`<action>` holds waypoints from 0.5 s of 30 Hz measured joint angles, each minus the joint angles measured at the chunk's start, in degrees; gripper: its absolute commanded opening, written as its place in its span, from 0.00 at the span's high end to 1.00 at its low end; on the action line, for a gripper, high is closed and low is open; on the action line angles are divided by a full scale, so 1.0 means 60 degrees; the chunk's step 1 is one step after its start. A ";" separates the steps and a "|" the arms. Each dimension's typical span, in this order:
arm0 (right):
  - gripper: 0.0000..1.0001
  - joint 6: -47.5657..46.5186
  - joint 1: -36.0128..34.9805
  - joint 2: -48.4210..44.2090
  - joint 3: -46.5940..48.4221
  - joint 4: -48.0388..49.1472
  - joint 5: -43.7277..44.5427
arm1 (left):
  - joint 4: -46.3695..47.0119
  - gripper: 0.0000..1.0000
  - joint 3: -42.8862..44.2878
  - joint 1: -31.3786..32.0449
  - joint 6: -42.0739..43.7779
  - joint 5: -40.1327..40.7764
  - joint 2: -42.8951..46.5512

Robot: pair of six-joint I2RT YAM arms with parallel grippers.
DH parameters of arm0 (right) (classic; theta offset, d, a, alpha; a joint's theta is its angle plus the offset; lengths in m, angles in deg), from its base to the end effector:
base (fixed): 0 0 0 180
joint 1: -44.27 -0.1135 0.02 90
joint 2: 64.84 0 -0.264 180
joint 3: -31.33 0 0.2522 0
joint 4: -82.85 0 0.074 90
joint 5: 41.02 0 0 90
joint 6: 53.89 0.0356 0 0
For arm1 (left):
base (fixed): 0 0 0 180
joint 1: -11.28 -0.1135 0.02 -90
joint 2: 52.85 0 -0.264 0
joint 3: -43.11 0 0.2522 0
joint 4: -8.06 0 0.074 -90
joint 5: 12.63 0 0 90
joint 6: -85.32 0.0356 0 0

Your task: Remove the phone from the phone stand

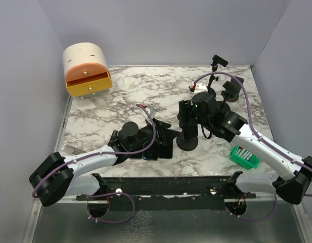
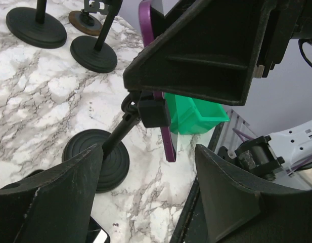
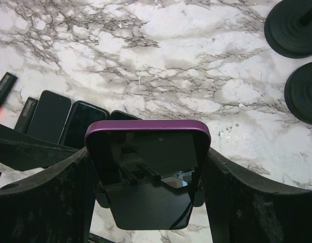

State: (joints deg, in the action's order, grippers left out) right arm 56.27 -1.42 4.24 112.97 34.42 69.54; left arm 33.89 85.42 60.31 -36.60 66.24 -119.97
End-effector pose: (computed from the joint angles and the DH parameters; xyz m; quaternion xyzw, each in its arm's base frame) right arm 0.1898 0.1765 0.3520 -0.1144 0.8725 0.1100 0.4622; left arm 0.1621 -0.1972 0.2528 0.1722 0.6794 -0.5126 0.4960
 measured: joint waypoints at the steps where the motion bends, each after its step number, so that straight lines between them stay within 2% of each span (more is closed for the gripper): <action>1: 1.00 0.0000 0.0000 0.0000 0.0000 0.0000 0.0000 | 0.0098 0.28 0.0095 0.0062 0.0098 0.0015 -0.0164; 7: 1.00 0.0142 0.0000 0.0000 0.0004 -0.0022 0.0109 | 0.0557 0.41 0.0499 0.0433 0.0805 0.0557 -0.0790; 15: 1.00 0.0233 0.0000 0.0004 0.0051 -0.0109 0.0178 | 0.0696 0.41 0.0765 0.0867 0.1555 0.1592 -0.0911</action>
State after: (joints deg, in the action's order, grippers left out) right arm 57.67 -1.42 4.26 113.28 33.76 70.61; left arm 38.07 90.01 65.51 -27.27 75.79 -125.43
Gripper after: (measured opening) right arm 0.758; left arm 0.588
